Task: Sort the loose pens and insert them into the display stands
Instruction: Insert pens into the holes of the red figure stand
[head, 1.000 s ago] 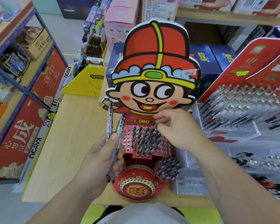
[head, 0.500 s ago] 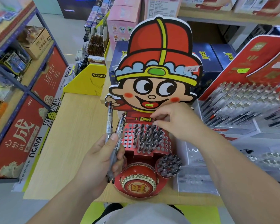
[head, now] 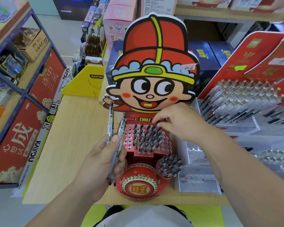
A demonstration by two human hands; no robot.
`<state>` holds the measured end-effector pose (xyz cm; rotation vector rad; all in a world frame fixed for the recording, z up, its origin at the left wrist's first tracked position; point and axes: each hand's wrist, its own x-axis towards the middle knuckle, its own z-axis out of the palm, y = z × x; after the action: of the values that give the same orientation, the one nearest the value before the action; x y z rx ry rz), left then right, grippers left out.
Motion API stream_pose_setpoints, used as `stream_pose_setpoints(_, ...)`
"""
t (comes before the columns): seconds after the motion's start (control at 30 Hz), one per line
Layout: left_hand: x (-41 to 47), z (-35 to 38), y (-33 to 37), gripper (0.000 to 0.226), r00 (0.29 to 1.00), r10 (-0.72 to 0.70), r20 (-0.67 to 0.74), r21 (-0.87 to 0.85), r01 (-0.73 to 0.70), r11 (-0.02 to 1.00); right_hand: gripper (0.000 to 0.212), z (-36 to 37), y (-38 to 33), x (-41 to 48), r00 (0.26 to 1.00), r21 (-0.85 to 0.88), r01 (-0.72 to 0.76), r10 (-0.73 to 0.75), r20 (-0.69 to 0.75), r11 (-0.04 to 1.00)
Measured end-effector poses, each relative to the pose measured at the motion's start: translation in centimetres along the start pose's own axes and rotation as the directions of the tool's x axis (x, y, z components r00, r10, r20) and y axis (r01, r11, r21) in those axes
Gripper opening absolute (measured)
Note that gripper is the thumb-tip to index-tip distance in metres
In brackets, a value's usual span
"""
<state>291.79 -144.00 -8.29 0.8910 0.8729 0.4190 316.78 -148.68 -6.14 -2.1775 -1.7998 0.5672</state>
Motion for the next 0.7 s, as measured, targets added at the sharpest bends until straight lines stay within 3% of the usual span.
stream_pose_setpoints(0.27, -0.2, 0.3, 0.1, 0.021, 0.999, -0.037, 0.018, -0.035, 0.038, 0.999, 0.030, 0.0, -0.1, -0.6, 0.999, 0.098, -0.043, 0.041, 0.022, 0.994)
stream_pose_setpoints(0.33, -0.3, 0.4, 0.2, 0.024, 0.999, -0.027, 0.038, -0.011, 0.028, 1.000, 0.035, -0.1, -0.4, -1.1, 0.997, 0.164, -0.058, 0.066, -0.044, 0.985)
stream_pose_setpoints(0.43, -0.5, 0.6, 0.3, 0.030, 0.998, -0.008, 0.054, 0.019, 0.007, 1.000, 0.026, -0.6, -2.0, -2.6, 0.962, 0.319, -0.086, 0.161, -0.219, 0.944)
stream_pose_setpoints(0.5, -0.7, 0.8, 0.5, 0.029, 0.997, 0.016, 0.080, 0.014, -0.018, 1.000, 0.018, -0.6, -3.6, -3.5, 0.950, 0.529, -0.097, 0.238, -0.204, 0.843)
stream_pose_setpoints(0.57, -0.8, 1.2, 0.7, 0.030, 0.992, 0.040, 0.118, 0.003, -0.041, 0.999, 0.017, -0.3, -5.0, -3.9, 0.958, 0.717, -0.121, 0.269, -0.096, 0.686)
stream_pose_setpoints(0.63, -0.9, 1.5, 0.9, 0.034, 0.987, 0.042, 0.157, 0.009, -0.044, 0.999, 0.019, 0.1, -5.7, -4.0, 0.962, 0.825, -0.150, 0.272, -0.004, 0.545)
stream_pose_setpoints(0.7, -0.9, 1.7, 1.0, 0.032, 0.979, 0.040, 0.198, 0.002, -0.042, 0.999, 0.017, 0.4, -5.9, -3.9, 0.968, 0.867, -0.153, 0.247, 0.036, 0.474)
